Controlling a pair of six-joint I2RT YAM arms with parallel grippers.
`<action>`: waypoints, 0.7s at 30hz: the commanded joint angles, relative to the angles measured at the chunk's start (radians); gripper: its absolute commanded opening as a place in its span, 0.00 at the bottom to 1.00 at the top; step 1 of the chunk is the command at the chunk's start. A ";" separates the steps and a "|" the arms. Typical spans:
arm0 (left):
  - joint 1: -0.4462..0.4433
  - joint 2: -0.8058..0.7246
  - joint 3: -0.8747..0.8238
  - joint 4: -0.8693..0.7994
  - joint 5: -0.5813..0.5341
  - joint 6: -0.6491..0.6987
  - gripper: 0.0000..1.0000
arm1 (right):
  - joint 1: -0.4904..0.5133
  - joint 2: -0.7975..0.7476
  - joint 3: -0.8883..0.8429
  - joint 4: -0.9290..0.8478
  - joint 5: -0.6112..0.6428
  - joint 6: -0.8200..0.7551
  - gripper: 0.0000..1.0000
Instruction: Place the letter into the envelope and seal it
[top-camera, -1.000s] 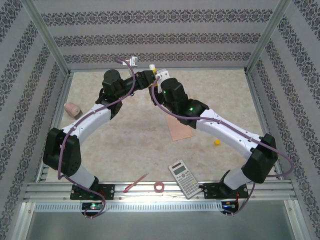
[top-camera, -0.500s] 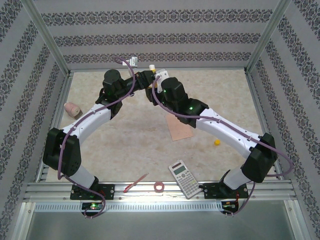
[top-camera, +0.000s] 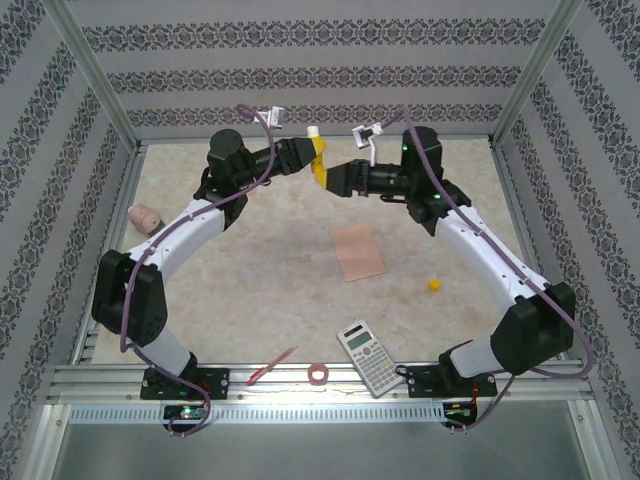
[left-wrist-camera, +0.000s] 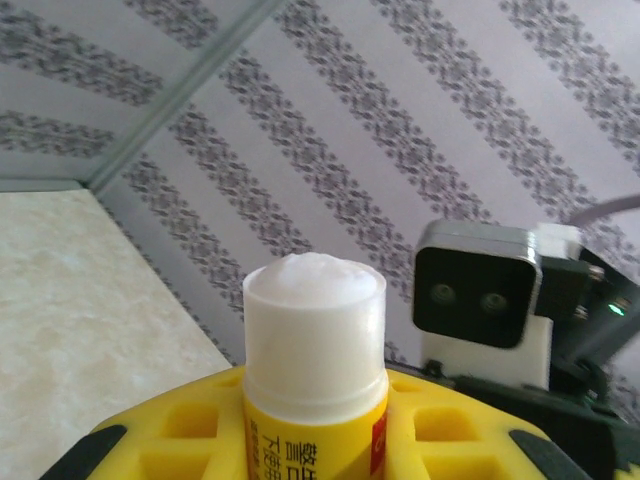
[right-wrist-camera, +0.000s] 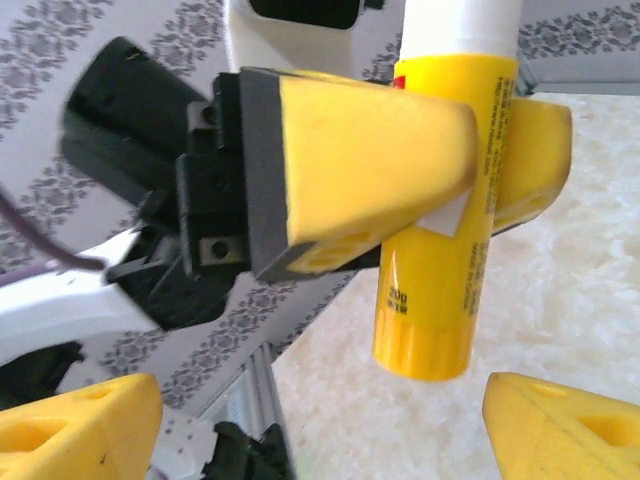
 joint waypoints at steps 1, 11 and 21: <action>0.004 0.051 0.055 0.208 0.177 -0.107 0.00 | -0.038 -0.028 -0.049 0.137 -0.188 0.096 0.83; 0.005 0.085 0.093 0.310 0.271 -0.174 0.00 | -0.061 0.016 -0.110 0.318 -0.149 0.190 0.82; 0.005 0.075 0.067 0.319 0.234 -0.170 0.00 | -0.033 0.097 -0.121 0.584 -0.091 0.339 0.77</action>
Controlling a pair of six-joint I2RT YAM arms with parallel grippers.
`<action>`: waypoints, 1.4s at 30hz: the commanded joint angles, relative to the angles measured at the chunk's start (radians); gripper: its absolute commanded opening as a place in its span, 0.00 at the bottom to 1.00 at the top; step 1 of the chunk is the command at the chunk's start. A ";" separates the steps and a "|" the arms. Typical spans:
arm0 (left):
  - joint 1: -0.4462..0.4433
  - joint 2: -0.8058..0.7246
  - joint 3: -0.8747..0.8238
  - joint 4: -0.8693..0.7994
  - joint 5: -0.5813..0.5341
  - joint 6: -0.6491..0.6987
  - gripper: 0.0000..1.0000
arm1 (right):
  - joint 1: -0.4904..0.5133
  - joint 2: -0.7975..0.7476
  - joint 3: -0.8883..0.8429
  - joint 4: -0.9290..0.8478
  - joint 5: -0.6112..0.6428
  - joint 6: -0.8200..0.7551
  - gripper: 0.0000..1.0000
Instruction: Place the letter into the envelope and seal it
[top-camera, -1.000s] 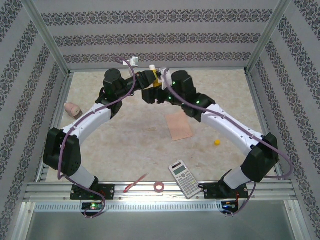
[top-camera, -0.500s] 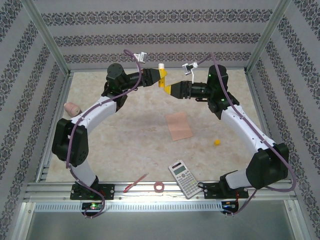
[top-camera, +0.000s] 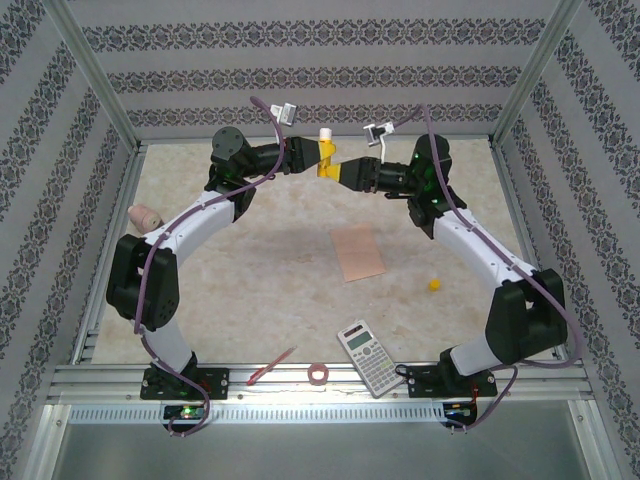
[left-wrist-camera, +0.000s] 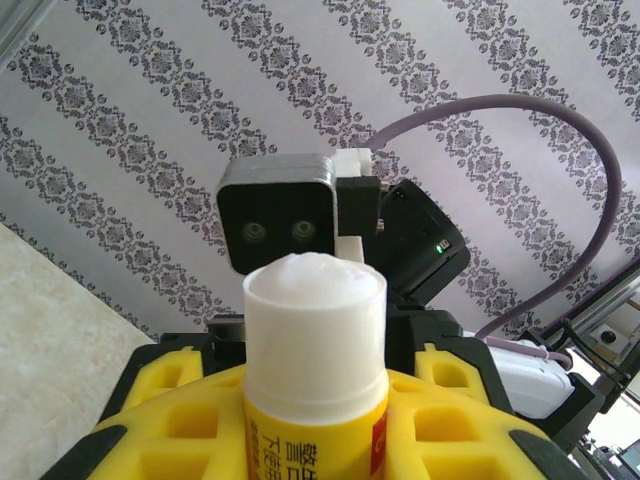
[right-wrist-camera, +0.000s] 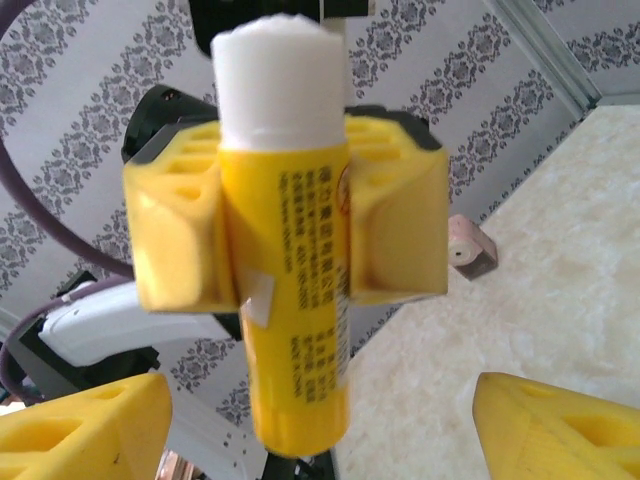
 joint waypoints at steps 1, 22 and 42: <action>0.004 -0.021 0.005 0.074 -0.004 -0.005 0.00 | 0.030 0.032 0.006 0.138 0.011 0.056 0.76; 0.011 -0.026 -0.002 0.049 -0.031 0.015 0.00 | 0.081 0.048 0.012 0.166 0.048 0.055 0.43; 0.011 -0.050 -0.010 -0.079 -0.063 0.099 0.00 | 0.101 -0.030 0.036 -0.042 0.179 -0.092 0.23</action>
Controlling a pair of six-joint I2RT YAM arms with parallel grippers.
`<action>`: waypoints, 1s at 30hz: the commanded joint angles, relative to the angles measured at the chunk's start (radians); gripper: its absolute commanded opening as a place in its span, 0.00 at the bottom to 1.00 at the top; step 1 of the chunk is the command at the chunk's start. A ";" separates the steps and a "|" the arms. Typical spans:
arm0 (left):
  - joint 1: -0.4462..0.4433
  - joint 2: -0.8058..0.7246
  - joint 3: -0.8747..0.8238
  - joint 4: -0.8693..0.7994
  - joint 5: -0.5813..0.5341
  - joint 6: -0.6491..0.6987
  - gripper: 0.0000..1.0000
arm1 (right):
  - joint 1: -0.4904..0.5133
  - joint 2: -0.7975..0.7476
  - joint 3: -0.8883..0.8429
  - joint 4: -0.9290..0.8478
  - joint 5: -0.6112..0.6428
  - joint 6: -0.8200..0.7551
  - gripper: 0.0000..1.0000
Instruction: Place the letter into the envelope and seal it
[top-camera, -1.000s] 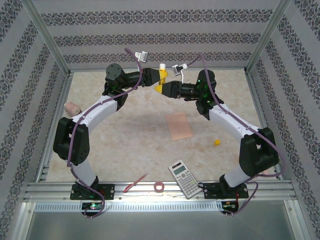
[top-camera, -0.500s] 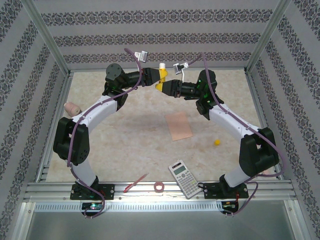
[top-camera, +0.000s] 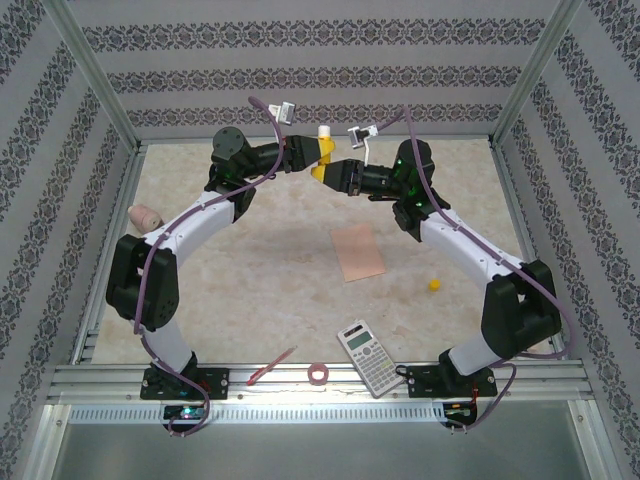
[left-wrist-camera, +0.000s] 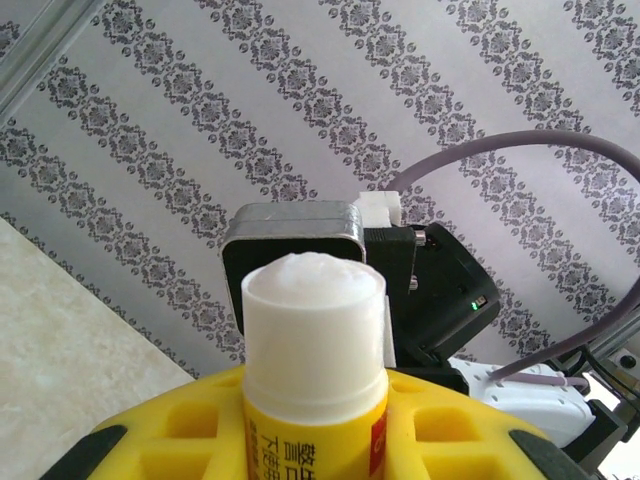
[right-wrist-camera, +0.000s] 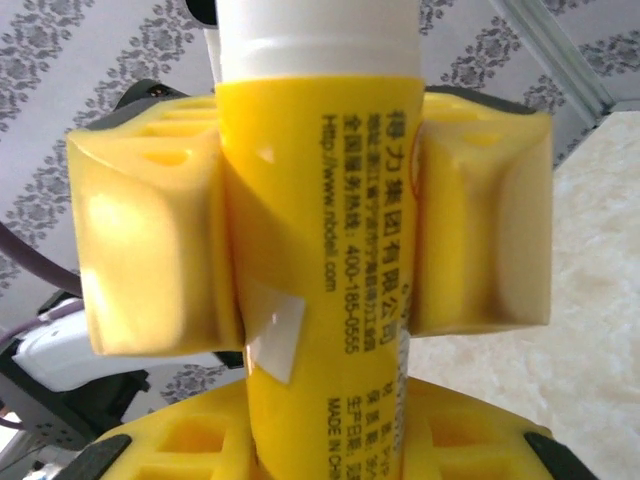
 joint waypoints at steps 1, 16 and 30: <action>0.009 -0.049 -0.004 -0.066 -0.016 0.086 0.00 | 0.023 -0.059 0.043 -0.105 0.080 -0.116 0.23; -0.034 -0.121 -0.089 -0.215 -0.270 0.158 0.00 | 0.303 -0.069 0.229 -0.642 0.650 -0.586 0.21; -0.093 -0.137 -0.125 -0.286 -0.411 0.166 0.00 | 0.447 -0.015 0.252 -0.672 0.928 -0.718 0.21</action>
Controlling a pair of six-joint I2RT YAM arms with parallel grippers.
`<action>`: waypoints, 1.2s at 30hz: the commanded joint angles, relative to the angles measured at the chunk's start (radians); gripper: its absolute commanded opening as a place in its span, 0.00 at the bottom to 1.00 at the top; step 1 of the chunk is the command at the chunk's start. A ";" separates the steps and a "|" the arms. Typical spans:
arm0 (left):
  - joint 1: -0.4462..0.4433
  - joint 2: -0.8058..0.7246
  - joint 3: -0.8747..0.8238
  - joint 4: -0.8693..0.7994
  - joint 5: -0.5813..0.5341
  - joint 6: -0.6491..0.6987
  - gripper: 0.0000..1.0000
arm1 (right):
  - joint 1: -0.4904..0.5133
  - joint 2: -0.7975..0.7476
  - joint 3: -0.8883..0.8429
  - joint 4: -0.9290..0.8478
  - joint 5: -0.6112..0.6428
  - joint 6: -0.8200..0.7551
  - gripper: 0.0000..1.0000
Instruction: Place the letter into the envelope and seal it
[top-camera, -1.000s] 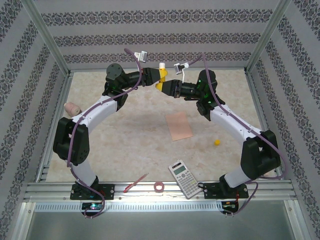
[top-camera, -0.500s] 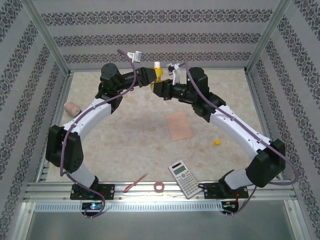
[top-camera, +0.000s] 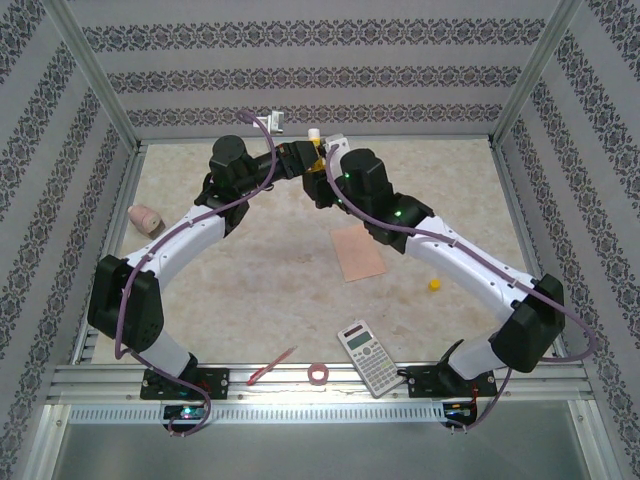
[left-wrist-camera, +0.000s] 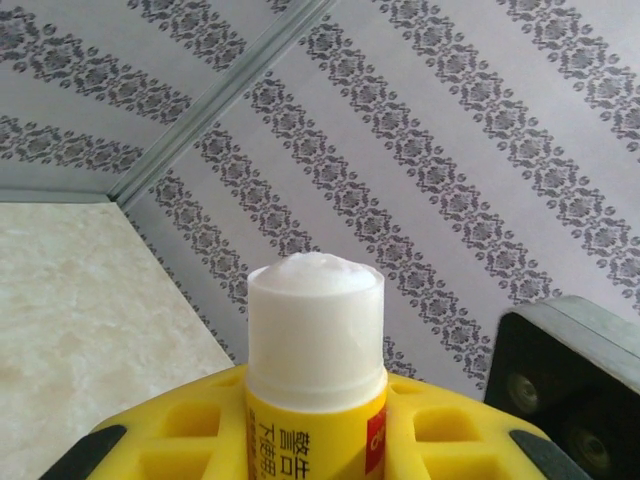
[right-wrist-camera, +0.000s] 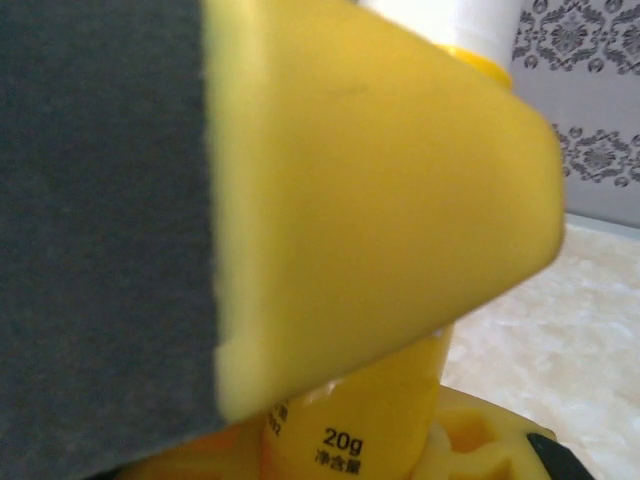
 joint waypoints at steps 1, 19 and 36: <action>-0.056 0.012 -0.003 -0.039 -0.085 0.007 0.00 | 0.105 0.031 0.031 0.013 -0.108 -0.098 0.21; -0.019 0.028 0.055 -0.087 -0.030 0.084 0.00 | -0.030 -0.065 -0.039 -0.002 -0.383 0.060 0.67; 0.033 0.031 0.213 -0.652 0.008 0.608 0.00 | -0.451 -0.293 -0.168 -0.448 -0.395 0.302 0.91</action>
